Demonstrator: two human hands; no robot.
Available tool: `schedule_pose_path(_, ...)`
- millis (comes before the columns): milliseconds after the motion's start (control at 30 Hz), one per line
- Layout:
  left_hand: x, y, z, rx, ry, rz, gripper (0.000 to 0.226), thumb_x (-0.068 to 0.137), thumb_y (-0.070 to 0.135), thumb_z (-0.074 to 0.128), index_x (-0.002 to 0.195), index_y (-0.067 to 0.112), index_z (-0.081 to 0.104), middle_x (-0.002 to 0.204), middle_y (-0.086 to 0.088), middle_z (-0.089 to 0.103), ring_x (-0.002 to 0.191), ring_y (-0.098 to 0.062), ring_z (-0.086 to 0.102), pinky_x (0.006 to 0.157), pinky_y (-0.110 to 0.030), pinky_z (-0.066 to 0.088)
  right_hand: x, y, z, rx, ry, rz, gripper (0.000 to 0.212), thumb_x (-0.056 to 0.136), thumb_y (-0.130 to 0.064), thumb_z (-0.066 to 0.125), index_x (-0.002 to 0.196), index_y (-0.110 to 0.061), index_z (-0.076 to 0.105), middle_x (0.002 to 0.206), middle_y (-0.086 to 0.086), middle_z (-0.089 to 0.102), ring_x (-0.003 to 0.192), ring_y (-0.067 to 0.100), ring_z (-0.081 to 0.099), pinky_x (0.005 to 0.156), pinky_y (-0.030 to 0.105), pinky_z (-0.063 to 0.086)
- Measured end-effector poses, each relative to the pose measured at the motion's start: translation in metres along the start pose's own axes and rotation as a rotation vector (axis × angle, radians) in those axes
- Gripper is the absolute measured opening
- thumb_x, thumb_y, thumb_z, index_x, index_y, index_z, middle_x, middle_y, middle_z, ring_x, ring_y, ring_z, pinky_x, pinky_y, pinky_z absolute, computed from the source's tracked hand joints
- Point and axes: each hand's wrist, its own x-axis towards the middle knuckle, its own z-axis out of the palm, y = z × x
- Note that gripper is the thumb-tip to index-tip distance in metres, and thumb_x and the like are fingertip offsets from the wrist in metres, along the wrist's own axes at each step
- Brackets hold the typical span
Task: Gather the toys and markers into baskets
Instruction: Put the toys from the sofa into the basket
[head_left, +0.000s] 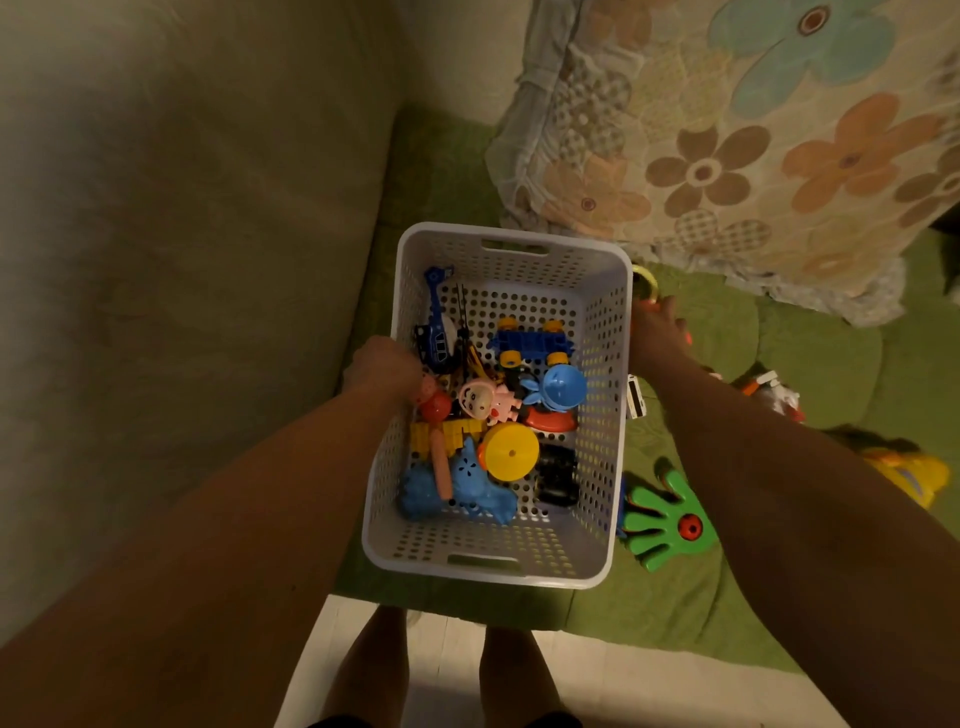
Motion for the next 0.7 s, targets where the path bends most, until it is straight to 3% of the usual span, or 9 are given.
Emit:
schedule_pose_path(133, 0.002, 0.001, 0.0, -0.002, -0.011, -0.002, 0.021, 0.093, 0.014, 0.055, 0.11, 0.002, 0.052, 0.074, -0.003, 0.042, 0.08, -0.019, 0.049, 0.075, -0.033, 0.048, -0.015, -0.001, 0.009, 0.035, 0.019, 0.068, 0.053, 0.09, -0.014, 0.062, 0.135, -0.028, 0.038, 0.153, 0.019, 0.016, 0.135, 0.052, 0.024, 0.105, 0.063, 0.031)
schedule_pose_path(300, 0.003, 0.001, -0.001, 0.002, -0.02, -0.007, 0.025, 0.091, 0.009, 0.055, 0.112, -0.005, 0.054, 0.074, -0.006, 0.044, 0.087, -0.024, 0.054, 0.084, -0.038, 0.052, -0.008, 0.004, 0.017, 0.119, 0.051, 0.02, 0.051, 0.09, -0.024, 0.059, 0.134, -0.03, 0.036, 0.148, 0.017, 0.032, 0.138, 0.048, 0.022, 0.106, 0.067, 0.024)
schedule_pose_path(500, 0.003, 0.002, -0.002, 0.015, -0.021, -0.003, 0.011, 0.092, 0.011, 0.054, 0.097, 0.002, 0.055, 0.088, -0.012, 0.055, 0.084, -0.023, 0.053, 0.075, -0.034, 0.049, -0.026, 0.002, -0.033, 0.381, 0.374, -0.028, 0.044, 0.085, -0.03, 0.048, 0.128, -0.02, 0.048, 0.121, 0.023, 0.05, 0.113, 0.041, 0.046, 0.102, 0.048, 0.03)
schedule_pose_path(700, -0.003, 0.006, -0.003, 0.033, -0.01, -0.013, 0.029, 0.093, 0.01, 0.055, 0.116, -0.006, 0.053, 0.084, -0.007, 0.047, 0.091, -0.028, 0.055, 0.082, -0.035, 0.049, -0.051, -0.029, -0.097, 0.618, 0.636, -0.255, 0.046, 0.088, -0.042, 0.046, 0.13, -0.022, 0.053, 0.116, 0.011, 0.05, 0.103, 0.028, 0.048, 0.089, 0.041, 0.045)
